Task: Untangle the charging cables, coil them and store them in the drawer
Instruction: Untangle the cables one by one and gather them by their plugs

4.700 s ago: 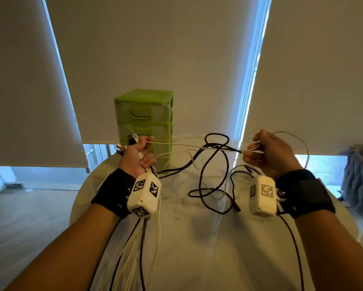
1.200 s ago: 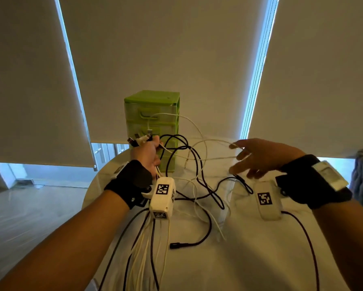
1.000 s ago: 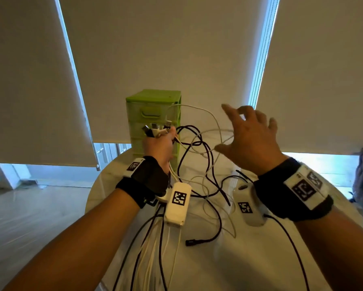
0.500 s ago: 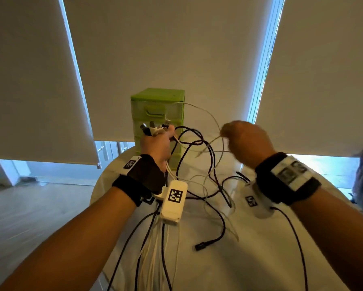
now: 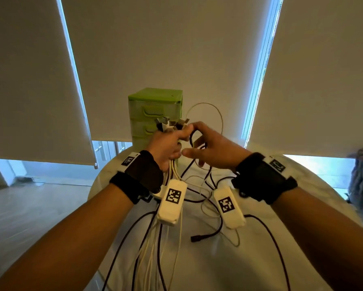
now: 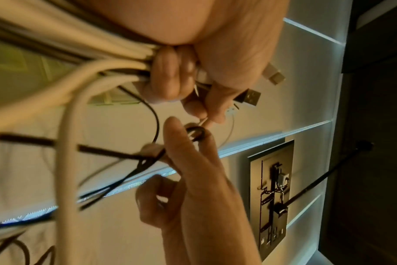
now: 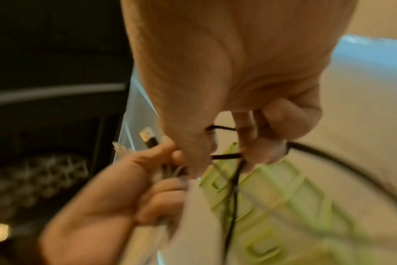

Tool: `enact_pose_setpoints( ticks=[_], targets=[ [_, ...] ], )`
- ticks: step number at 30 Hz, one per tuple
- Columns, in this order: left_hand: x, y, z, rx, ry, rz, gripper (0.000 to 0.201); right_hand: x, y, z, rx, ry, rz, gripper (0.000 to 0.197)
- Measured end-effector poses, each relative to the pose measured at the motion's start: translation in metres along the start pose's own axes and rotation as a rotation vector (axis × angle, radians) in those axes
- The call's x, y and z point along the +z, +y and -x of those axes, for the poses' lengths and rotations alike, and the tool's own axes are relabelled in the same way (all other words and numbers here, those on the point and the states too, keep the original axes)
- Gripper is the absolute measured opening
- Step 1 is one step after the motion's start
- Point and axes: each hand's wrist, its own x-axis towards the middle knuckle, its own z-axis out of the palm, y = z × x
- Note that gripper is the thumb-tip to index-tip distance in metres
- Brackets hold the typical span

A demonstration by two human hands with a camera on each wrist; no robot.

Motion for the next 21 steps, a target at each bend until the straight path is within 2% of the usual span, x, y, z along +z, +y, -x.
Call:
enact_pose_setpoints(
  ticks=[3,5,7,10,13,17,21],
  targets=[
    [-0.008,0.005,0.003,0.048,0.07,0.008,0.017,-0.005,0.01,-0.013,0.058,0.027,0.046,0.03],
    [-0.02,0.007,0.0,0.057,0.148,0.068,0.013,-0.019,0.019,-0.014,0.125,-0.011,0.1,0.031],
    [-0.028,0.01,-0.001,0.051,0.208,0.132,0.013,-0.035,0.03,-0.009,0.216,-0.022,0.055,0.028],
    [-0.035,0.014,-0.005,0.053,0.3,0.193,0.018,-0.057,0.042,0.003,0.343,0.02,-0.024,0.03],
    [-0.039,0.017,-0.009,0.024,0.368,0.239,0.022,-0.068,0.05,0.01,0.362,0.085,-0.103,0.031],
    [-0.039,0.019,-0.01,0.008,0.329,0.261,0.013,-0.068,0.041,0.012,0.235,0.151,-0.222,0.028],
    [-0.038,0.021,-0.01,0.007,0.182,0.236,0.013,-0.06,0.026,0.015,0.163,0.066,-0.298,0.02]
  ],
)
